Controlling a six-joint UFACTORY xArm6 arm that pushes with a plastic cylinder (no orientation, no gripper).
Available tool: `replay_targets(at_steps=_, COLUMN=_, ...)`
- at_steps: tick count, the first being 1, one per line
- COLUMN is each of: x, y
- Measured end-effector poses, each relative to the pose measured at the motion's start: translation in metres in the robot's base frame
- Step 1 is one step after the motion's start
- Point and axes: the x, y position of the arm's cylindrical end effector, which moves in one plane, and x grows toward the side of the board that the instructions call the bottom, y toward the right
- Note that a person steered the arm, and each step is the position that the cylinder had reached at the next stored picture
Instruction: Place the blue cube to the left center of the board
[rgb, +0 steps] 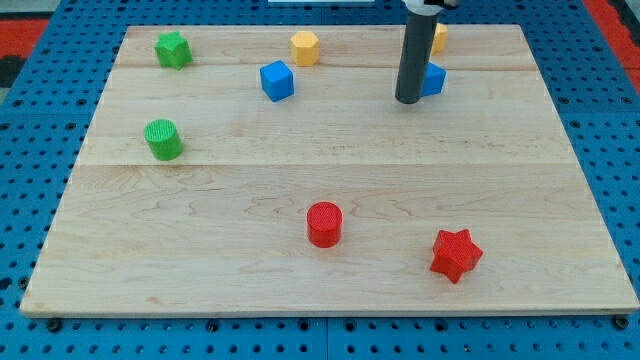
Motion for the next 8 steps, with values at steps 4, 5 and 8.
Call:
replay_targets(at_steps=4, x=-0.054, y=-0.025)
replay_targets(at_steps=5, x=-0.058, y=-0.066)
replay_targets(at_steps=8, x=-0.047, y=-0.103)
